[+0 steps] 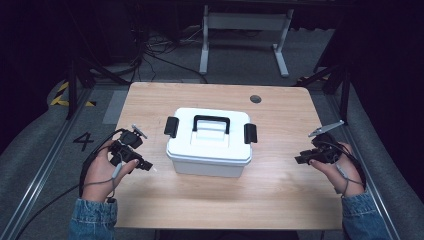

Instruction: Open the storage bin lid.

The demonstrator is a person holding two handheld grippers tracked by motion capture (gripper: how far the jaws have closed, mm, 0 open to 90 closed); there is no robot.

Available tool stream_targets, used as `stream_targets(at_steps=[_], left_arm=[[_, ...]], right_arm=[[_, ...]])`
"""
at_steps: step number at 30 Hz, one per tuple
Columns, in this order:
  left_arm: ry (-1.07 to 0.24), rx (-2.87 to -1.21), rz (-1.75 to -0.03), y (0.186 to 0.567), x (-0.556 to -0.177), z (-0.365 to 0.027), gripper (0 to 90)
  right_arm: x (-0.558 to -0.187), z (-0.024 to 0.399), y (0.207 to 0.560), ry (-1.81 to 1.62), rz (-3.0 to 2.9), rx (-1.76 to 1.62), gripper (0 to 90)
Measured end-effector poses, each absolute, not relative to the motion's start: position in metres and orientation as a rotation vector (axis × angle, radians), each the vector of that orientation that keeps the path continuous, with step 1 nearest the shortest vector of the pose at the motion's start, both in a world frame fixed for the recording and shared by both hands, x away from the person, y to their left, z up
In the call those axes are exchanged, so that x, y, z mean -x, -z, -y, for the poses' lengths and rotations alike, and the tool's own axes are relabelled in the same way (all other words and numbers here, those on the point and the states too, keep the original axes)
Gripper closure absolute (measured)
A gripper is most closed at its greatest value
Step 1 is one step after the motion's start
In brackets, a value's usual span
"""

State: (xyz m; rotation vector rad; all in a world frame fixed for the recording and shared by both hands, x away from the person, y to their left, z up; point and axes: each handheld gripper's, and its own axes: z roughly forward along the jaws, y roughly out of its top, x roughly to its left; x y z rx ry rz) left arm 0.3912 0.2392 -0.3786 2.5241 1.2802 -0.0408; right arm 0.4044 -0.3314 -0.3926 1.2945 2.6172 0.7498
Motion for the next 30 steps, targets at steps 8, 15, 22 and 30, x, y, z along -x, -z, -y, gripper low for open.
stream_targets(at_steps=[8,15,22,30], left_arm=[[0.043,-2.521,-1.271,0.377,-0.389,-0.239,42.7],[0.040,-2.514,-1.263,0.375,-0.389,-0.240,42.4],[0.050,-2.509,-1.266,0.376,-0.390,-0.242,42.1],[0.054,-2.504,-1.270,0.375,-0.390,-0.244,41.7]], right_arm=[[-0.404,0.326,0.384,-0.798,-2.629,-1.252,63.1],[-0.405,0.320,0.372,-0.848,-2.632,-1.196,62.9],[-0.408,0.312,0.355,-0.914,-2.656,-1.121,62.8],[-0.414,0.288,0.318,-0.938,-2.685,-1.004,62.7]])
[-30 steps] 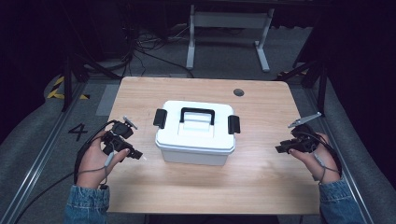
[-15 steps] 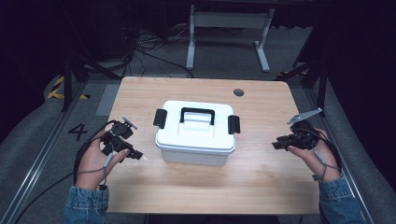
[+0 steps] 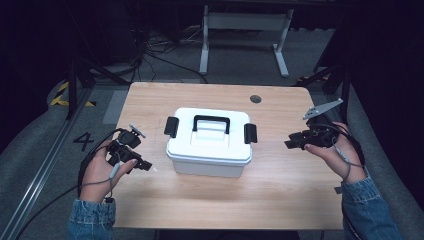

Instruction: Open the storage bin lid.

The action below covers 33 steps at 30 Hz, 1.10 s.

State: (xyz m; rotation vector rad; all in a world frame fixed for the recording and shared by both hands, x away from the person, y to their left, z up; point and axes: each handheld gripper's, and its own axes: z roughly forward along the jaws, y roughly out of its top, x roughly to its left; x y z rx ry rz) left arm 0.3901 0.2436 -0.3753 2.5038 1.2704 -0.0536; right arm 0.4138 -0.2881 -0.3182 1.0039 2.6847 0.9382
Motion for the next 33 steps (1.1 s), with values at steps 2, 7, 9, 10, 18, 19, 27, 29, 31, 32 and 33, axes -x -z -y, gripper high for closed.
stream_targets(at_steps=[2,7,9,10,18,19,27,29,31,32,33], left_arm=[[0.065,-2.508,-1.272,0.376,-0.390,-0.244,40.6],[0.068,-2.505,-1.268,0.376,-0.391,-0.244,40.6],[0.071,-2.508,-1.268,0.376,-0.391,-0.245,40.6],[0.073,-2.507,-1.265,0.376,-0.392,-0.245,40.4],[0.084,-2.510,-1.267,0.377,-0.393,-0.244,39.3],[0.086,-2.512,-1.267,0.377,-0.394,-0.244,39.3],[0.090,-2.506,-1.271,0.377,-0.394,-0.245,39.2],[0.095,-2.510,-1.269,0.377,-0.394,-0.245,39.1],[0.092,-2.509,-1.273,0.378,-0.394,-0.245,39.1],[0.092,-2.509,-1.273,0.378,-0.394,-0.246,39.1],[0.092,-2.509,-1.271,0.378,-0.394,-0.246,39.1]], right_arm=[[-0.415,0.281,0.310,-0.941,-2.691,-0.974,62.7],[-0.418,0.264,0.295,-0.932,-2.707,-0.915,62.7],[-0.420,0.258,0.290,-0.928,-2.711,-0.892,62.7],[-0.421,0.255,0.287,-0.930,-2.716,-0.880,62.6],[-0.432,0.230,0.272,-0.906,-2.763,-0.815,62.6],[-0.434,0.226,0.268,-0.888,-2.768,-0.805,62.6],[-0.449,0.198,0.260,-0.881,-2.815,-0.735,62.4],[-0.454,0.190,0.260,-0.882,-2.830,-0.727,61.8],[-0.459,0.183,0.261,-0.887,-2.840,-0.714,61.0],[-0.461,0.180,0.261,-0.894,-2.843,-0.708,60.6],[-0.463,0.178,0.261,-0.897,-2.846,-0.706,60.5]])
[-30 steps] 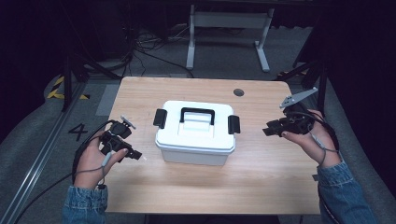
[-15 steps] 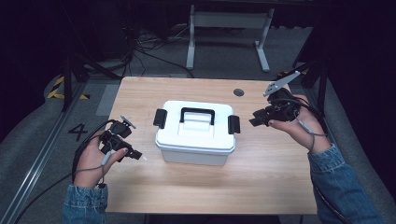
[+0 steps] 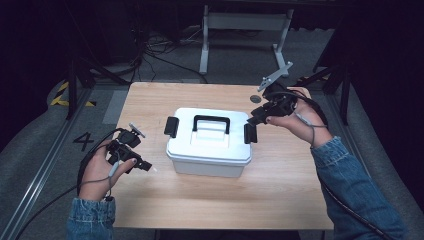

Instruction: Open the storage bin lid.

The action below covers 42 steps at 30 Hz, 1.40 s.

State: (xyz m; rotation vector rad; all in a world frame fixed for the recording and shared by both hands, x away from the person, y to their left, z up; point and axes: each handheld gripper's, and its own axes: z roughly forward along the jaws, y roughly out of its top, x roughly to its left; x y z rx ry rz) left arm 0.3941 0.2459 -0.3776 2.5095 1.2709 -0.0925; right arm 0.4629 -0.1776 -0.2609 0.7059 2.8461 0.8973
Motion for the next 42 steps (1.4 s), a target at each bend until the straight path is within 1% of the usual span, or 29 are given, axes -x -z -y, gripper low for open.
stream_targets(at_steps=[6,13,22,30,38,42], left_arm=[[0.087,-2.507,-1.273,0.378,-0.394,-0.247,39.0],[0.092,-2.508,-1.268,0.378,-0.395,-0.247,39.0],[0.093,-2.507,-1.273,0.379,-0.395,-0.247,39.0],[0.093,-2.512,-1.270,0.379,-0.396,-0.247,39.1],[0.094,-2.509,-1.269,0.379,-0.395,-0.248,39.1],[0.094,-2.512,-1.271,0.379,-0.396,-0.248,39.1]], right_arm=[[-0.473,0.154,0.264,-0.899,-2.894,-0.667,61.0],[-0.482,0.128,0.270,-0.871,-2.911,-0.633,57.4],[-0.491,0.107,0.282,-0.881,-2.948,-0.598,57.2],[-0.496,0.084,0.294,-0.860,-2.985,-0.559,59.4],[-0.500,0.077,0.303,-0.849,-3.017,-0.559,60.8],[-0.500,0.075,0.303,-0.848,-3.022,-0.549,64.9]])
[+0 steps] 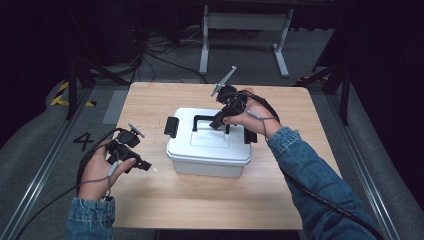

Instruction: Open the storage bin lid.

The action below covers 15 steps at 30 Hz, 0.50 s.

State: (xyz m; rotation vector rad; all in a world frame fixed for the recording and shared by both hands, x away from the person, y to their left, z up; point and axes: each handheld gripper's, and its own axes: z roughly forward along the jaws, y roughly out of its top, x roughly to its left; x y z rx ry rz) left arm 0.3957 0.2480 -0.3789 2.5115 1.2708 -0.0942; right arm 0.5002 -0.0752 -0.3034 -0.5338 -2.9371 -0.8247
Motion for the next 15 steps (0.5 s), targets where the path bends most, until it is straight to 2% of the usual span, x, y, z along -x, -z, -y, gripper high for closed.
stream_targets(at_steps=[3,8,15], left_arm=[[0.093,-2.511,-1.270,0.3788,-0.3959,-0.2481,39.1],[0.095,-2.508,-1.272,0.3788,-0.3959,-0.2478,39.2],[0.095,-2.511,-1.269,0.3791,-0.3961,-0.2478,39.4]], right_arm=[[-0.4997,0.0729,0.3030,0.811,2.946,0.526,67.8],[-0.4956,0.0700,0.3021,0.783,2.970,0.464,78.1],[-0.4901,0.0671,0.3006,0.778,2.981,0.388,81.4]])
